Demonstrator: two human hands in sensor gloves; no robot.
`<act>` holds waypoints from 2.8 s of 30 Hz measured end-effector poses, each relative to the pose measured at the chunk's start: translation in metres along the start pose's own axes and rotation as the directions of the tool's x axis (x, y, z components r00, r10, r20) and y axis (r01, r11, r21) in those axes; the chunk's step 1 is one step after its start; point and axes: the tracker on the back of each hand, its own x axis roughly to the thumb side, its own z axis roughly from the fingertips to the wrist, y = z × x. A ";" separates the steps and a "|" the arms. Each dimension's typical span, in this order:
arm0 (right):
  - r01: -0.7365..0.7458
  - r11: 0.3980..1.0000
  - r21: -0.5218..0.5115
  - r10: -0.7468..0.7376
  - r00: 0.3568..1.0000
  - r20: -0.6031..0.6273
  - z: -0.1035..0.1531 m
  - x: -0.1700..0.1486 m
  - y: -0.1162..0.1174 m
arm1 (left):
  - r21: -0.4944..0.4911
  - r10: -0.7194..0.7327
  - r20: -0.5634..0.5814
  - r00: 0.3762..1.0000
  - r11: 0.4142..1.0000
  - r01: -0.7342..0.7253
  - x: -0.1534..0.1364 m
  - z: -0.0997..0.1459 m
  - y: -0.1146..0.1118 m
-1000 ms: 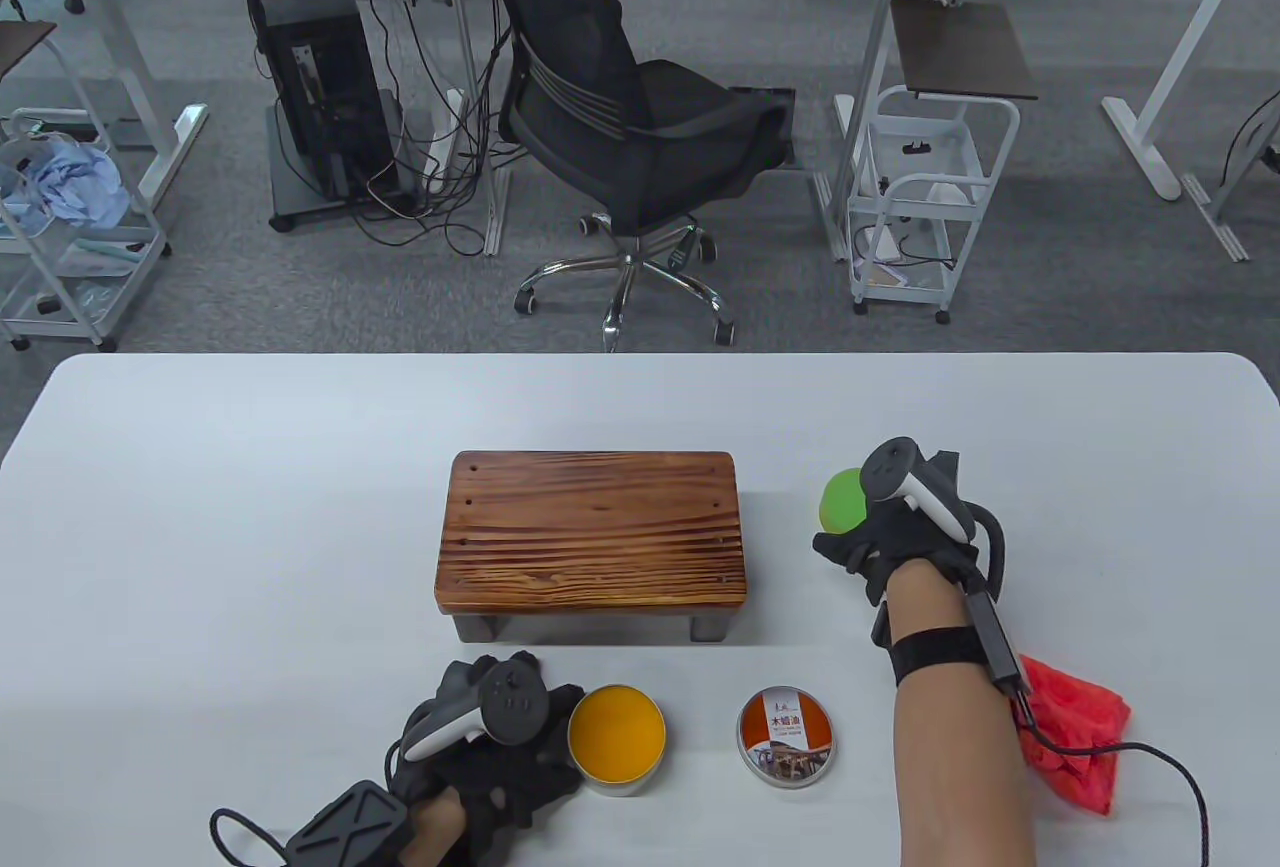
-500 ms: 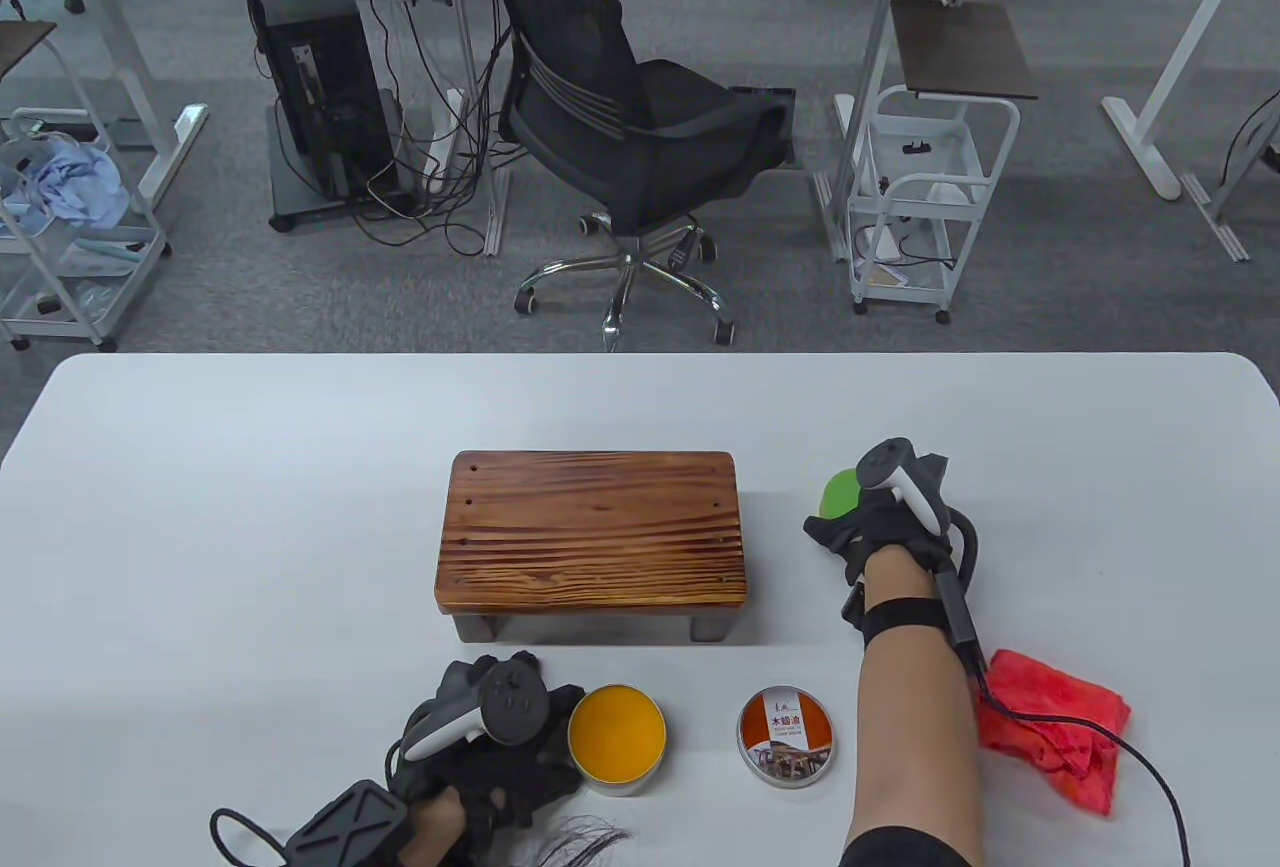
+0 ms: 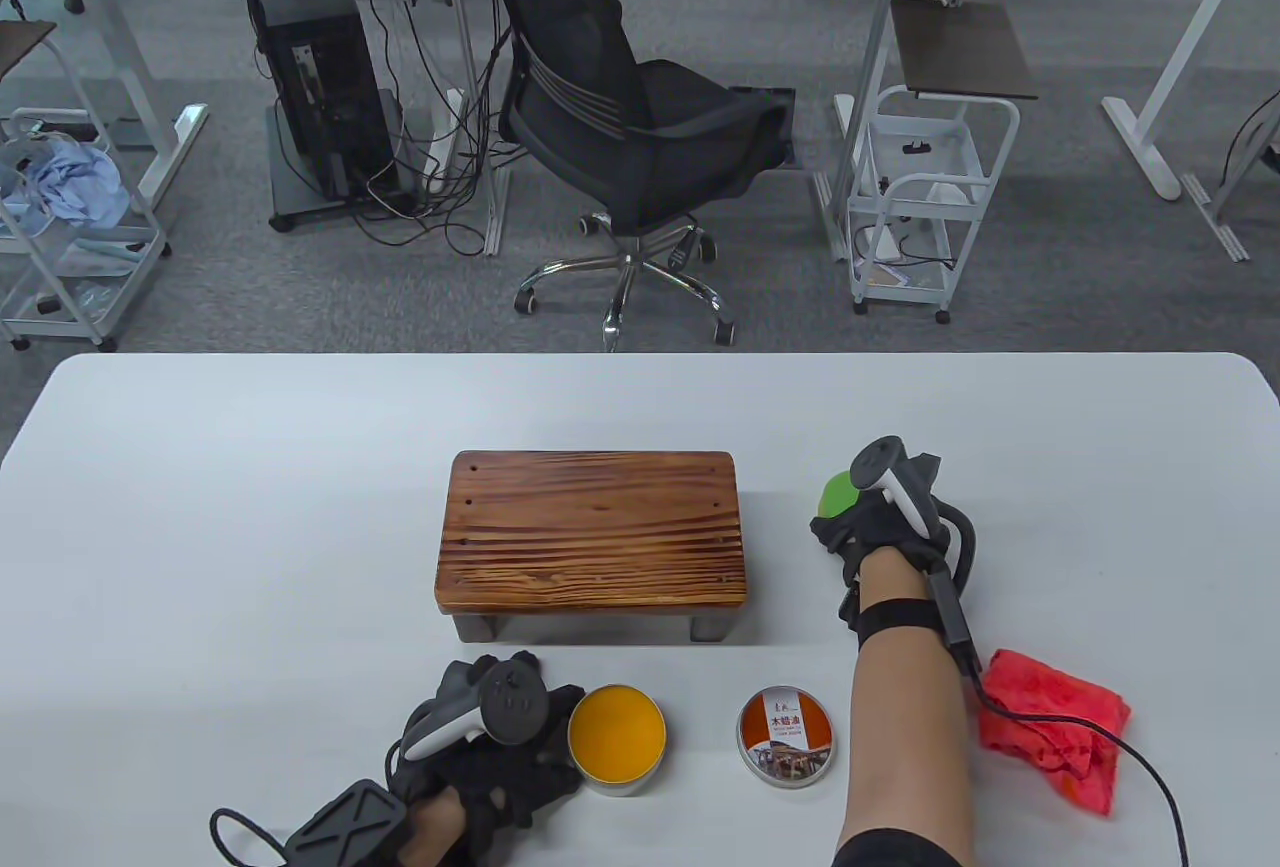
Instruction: Dip and apply wood wax on stool
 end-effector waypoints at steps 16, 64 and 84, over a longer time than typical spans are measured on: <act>-0.028 0.980 -0.197 0.064 0.982 0.180 0.073 0.004 -0.048 | -0.003 0.000 0.007 1.000 1.000 0.000 0.000 0.000 0.000; -0.548 0.796 -0.258 0.521 0.402 0.753 0.298 0.109 0.074 | -0.006 -0.002 0.008 1.000 1.000 0.002 0.000 -0.001 0.001; -0.436 0.883 -0.174 0.381 0.450 0.808 0.292 0.120 0.084 | -0.006 -0.002 0.008 1.000 1.000 0.002 0.000 -0.001 0.001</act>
